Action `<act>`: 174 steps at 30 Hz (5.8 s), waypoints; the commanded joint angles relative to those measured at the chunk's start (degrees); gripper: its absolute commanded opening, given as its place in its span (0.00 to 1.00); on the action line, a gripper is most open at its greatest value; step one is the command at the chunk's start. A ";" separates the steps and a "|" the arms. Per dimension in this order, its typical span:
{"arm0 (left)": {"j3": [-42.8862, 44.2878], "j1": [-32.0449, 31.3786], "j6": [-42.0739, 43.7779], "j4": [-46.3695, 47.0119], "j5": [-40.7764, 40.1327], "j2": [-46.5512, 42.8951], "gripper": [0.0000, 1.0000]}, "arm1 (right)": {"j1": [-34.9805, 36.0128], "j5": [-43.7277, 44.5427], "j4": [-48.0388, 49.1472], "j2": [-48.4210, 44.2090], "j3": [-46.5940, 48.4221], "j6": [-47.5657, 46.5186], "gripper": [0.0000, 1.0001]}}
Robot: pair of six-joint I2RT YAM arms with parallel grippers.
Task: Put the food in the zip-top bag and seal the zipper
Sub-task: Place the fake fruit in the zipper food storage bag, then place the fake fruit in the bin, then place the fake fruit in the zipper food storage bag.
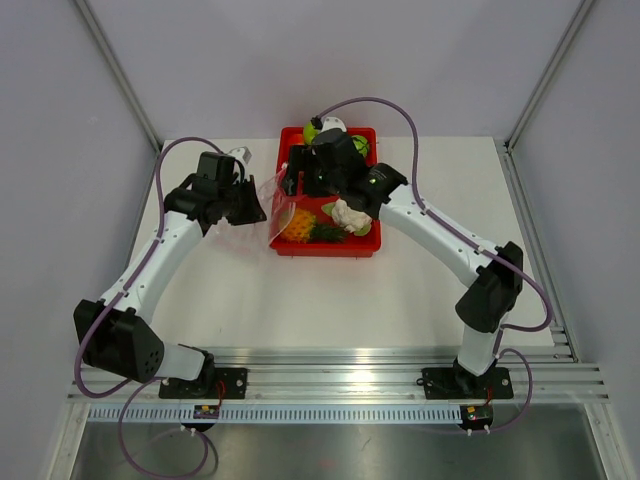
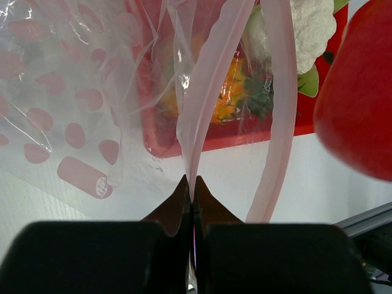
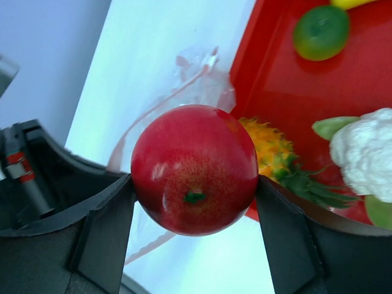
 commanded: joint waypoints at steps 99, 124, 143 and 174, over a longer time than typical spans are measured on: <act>9.94 6.05 2.03 -1.77 4.22 -0.36 0.00 | -14.01 1.04 7.78 55.94 45.14 8.45 0.89; 8.27 6.05 0.88 -1.24 5.98 2.10 0.00 | -13.66 -0.80 23.34 11.22 -6.26 14.08 0.57; 7.83 6.05 0.88 -1.41 7.65 4.65 0.00 | 3.21 -0.44 22.38 -3.22 -11.56 3.09 0.58; 9.41 6.23 1.41 -4.32 8.35 -1.15 0.00 | 3.74 8.16 13.58 -6.91 -15.68 1.68 0.90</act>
